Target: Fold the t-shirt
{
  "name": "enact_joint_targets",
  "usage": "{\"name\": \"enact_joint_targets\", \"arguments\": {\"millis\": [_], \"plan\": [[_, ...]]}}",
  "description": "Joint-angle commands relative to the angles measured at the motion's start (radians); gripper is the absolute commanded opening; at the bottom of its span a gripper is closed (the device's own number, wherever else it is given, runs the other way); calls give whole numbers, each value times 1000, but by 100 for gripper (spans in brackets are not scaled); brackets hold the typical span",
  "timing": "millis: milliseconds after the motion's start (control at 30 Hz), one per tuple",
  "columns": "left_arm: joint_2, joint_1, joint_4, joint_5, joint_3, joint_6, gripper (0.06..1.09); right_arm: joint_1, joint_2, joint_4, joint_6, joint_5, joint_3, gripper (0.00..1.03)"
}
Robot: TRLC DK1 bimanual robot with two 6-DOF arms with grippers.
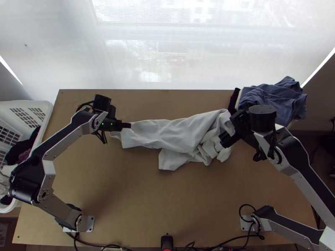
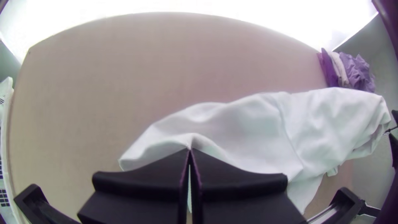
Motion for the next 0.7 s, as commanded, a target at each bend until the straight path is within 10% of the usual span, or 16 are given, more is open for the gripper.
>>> {"name": "enact_joint_targets", "arguments": {"millis": [0,667], "plan": [[-13,101,-51,2,238,16,9,24,6,-1,2,0,3,99],[59,274,-24,-7,532,21,9,467,191,-130,22,-85,24,99]]}}
